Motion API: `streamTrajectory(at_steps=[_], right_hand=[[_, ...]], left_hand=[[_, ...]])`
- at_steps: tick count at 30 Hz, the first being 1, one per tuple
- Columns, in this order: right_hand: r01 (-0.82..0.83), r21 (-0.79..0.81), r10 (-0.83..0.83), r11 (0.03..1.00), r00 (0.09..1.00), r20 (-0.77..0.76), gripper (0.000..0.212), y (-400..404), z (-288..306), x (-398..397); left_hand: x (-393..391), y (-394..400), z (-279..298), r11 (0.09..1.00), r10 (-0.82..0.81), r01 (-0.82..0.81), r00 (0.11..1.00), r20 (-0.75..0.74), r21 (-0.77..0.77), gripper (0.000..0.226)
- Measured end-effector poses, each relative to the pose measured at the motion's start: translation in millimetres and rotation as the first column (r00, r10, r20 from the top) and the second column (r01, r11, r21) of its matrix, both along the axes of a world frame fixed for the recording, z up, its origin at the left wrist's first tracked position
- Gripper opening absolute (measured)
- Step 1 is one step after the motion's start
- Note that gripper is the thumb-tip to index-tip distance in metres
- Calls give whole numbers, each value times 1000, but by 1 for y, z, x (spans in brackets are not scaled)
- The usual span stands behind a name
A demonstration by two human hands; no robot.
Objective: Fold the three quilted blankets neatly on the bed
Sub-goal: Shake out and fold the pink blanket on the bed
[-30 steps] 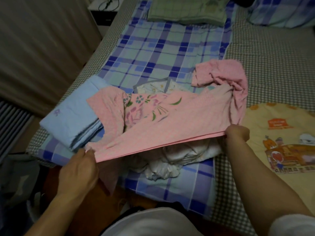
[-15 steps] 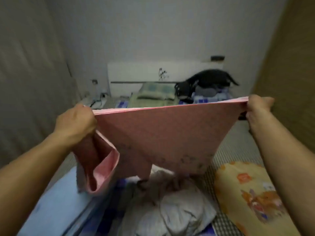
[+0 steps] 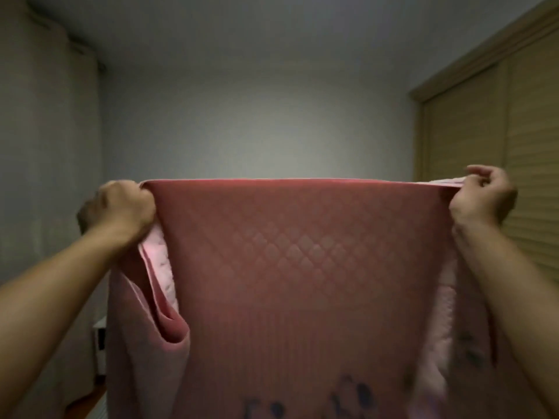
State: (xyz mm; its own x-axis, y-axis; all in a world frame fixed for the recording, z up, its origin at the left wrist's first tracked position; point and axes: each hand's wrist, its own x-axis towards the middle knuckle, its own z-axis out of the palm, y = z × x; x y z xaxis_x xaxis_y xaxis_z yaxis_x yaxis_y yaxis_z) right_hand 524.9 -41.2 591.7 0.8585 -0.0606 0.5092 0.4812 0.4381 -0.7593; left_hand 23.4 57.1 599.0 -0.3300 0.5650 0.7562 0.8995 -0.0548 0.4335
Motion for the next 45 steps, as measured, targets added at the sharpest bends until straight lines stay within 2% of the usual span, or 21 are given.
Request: streamTrajectory(at_steps=[2,4,6,8,10,12,15,16,19,21,23,25,28,31,34,37,39,41,43,45], right_hand=[[-2,-94,-3,996,999,-50,32,8,13,11],[28,-262,-43,965,998,-49,29,29,4,28],[-51,-502,57,864,998,-3,26,55,-20,47],[-131,-649,119,749,991,-62,25,72,-47,62],[-164,-621,103,767,986,-133,25,77,-59,69],[-113,-539,69,835,992,-102,26,71,-43,72],[13,-348,12,938,998,69,25,48,26,72],[33,-274,0,961,993,118,26,39,50,72],[45,-111,-22,993,978,206,26,12,93,64],[15,-64,-1,998,978,209,25,1,85,54],[-37,-48,45,998,986,161,24,-5,49,42],[-80,-84,90,993,989,114,24,-10,-17,32],[-131,-287,161,949,983,83,23,-30,-152,9],[-226,-458,225,860,973,-56,21,-68,-294,-30],[-217,-699,146,681,976,-162,20,-113,-427,-76],[-318,-857,72,405,946,-317,20,-153,-544,-114],[-492,-847,-8,200,864,-504,21,-171,-601,-128],[-579,-812,-64,70,810,-583,21,-181,-639,-134],[-619,-785,-109,21,779,-617,24,-176,-651,-133],[-620,-781,-131,72,770,-624,27,-165,-642,-136]], left_hand=[[5,9,18,997,28,-31,998,-51,-65,47],[13,24,16,993,34,-51,988,-150,-107,41],[22,42,-7,979,11,-64,964,-267,-191,35],[35,59,-38,936,-51,-68,944,-327,-344,33],[48,74,-59,900,-99,-64,933,-345,-432,33],[61,85,-49,920,-111,-29,937,-332,-390,32],[70,101,17,985,-88,70,990,-109,-158,36],[70,103,42,995,-78,73,994,-79,-65,36],[62,90,87,990,-16,28,996,-89,135,36],[50,80,82,984,-8,27,994,-106,175,34],[33,71,51,986,-35,59,987,-154,155,29],[16,62,-2,979,-124,148,978,-169,137,26],[-14,42,-108,948,-295,307,947,-129,84,33],[-60,10,-236,914,-404,383,885,-231,-131,46],[-102,-45,-355,838,-497,358,812,-305,-413,56],[-130,-96,-467,692,-561,314,800,-211,-650,56],[-141,-119,-528,548,-536,229,834,-128,-805,52],[-139,-132,-568,432,-489,156,868,-86,-888,48],[-121,-136,-587,376,-454,139,889,-52,-916,50],[-87,-137,-586,366,-485,209,874,6,-907,48]])
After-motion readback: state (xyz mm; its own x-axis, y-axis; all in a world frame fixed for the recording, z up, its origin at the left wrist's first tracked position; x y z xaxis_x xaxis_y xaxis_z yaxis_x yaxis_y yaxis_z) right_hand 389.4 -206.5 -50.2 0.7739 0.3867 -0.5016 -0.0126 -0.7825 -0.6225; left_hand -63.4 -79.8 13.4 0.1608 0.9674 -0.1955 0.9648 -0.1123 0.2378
